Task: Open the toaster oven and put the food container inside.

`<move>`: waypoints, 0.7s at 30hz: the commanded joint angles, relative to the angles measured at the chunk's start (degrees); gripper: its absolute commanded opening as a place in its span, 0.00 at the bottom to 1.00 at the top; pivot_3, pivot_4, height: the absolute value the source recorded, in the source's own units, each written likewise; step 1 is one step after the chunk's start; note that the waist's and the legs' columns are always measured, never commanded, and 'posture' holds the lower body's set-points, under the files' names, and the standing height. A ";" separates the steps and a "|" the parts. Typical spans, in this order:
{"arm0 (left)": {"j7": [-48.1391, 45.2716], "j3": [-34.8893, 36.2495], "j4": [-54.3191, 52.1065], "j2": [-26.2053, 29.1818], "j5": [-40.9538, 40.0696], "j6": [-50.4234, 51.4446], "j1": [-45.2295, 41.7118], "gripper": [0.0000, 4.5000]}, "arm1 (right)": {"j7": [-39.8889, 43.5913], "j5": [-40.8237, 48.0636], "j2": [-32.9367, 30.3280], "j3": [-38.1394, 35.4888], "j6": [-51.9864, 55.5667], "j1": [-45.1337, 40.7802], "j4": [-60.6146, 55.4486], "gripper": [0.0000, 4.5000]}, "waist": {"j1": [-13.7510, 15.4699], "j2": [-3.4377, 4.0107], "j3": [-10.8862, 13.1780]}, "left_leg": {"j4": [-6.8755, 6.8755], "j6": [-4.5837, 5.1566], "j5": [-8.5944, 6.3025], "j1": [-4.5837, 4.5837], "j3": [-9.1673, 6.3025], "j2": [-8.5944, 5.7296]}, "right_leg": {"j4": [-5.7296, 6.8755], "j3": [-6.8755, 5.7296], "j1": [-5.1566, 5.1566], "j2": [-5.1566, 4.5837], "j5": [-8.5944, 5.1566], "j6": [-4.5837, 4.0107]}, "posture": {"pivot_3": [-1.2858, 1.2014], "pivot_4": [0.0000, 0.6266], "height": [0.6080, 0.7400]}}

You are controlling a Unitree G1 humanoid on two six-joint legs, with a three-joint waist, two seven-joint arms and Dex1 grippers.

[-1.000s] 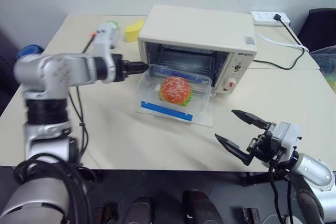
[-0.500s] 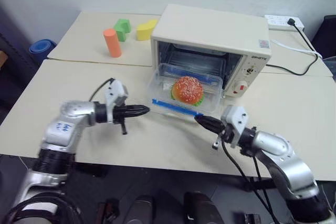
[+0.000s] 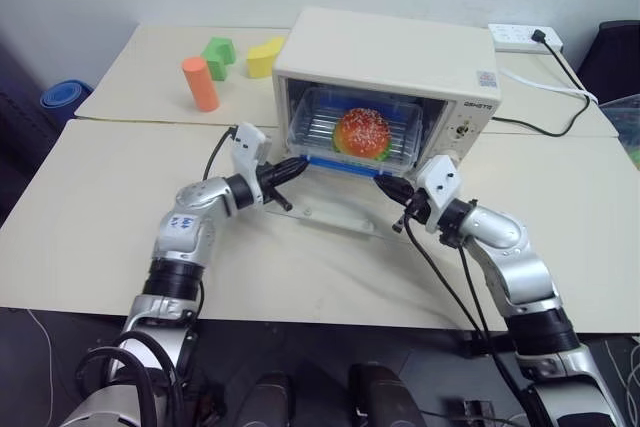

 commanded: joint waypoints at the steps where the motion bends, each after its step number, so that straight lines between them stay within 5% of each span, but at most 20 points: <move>1: 4.00 1.64 4.07 -2.06 2.13 -5.30 -2.87 0.00 | -1.87 -1.54 1.55 -1.25 -4.31 -3.51 4.40 0.00 | -0.08 0.00 0.00 | -0.01 0.00 0.00 0.01 0.01 0.00 | 0.01 0.01 0.00 0.00 0.00 0.00 | 0.52 0.24 1.00; 9: 4.10 2.20 8.79 -2.50 3.94 -9.72 -3.99 0.00 | -2.59 -3.03 3.67 -1.61 -7.53 -7.82 12.11 0.00 | -0.21 0.00 0.00 | -0.02 -0.04 0.01 -0.01 0.19 0.05 | 0.08 -0.03 -0.08 0.04 0.04 0.06 | 0.52 0.24 1.00; 16: -13.71 4.56 -8.10 12.85 -2.13 -3.31 7.32 0.00 | 4.05 3.53 -1.88 -4.49 -0.69 2.76 -6.27 0.00 | -0.80 0.02 -0.01 | -0.19 -0.12 -0.03 -0.06 0.12 0.19 | 0.07 0.11 -0.18 0.09 0.04 0.06 | 0.52 0.24 1.00; 21: -26.71 9.56 -15.26 21.78 -7.83 -6.50 15.75 0.26 | 7.08 8.68 -8.72 -11.80 3.94 14.04 -14.49 0.00 | -0.15 0.03 0.00 | -0.08 -0.06 -0.07 -0.10 0.07 0.15 | -0.11 0.08 -0.04 0.01 0.03 0.06 | 0.52 0.24 1.00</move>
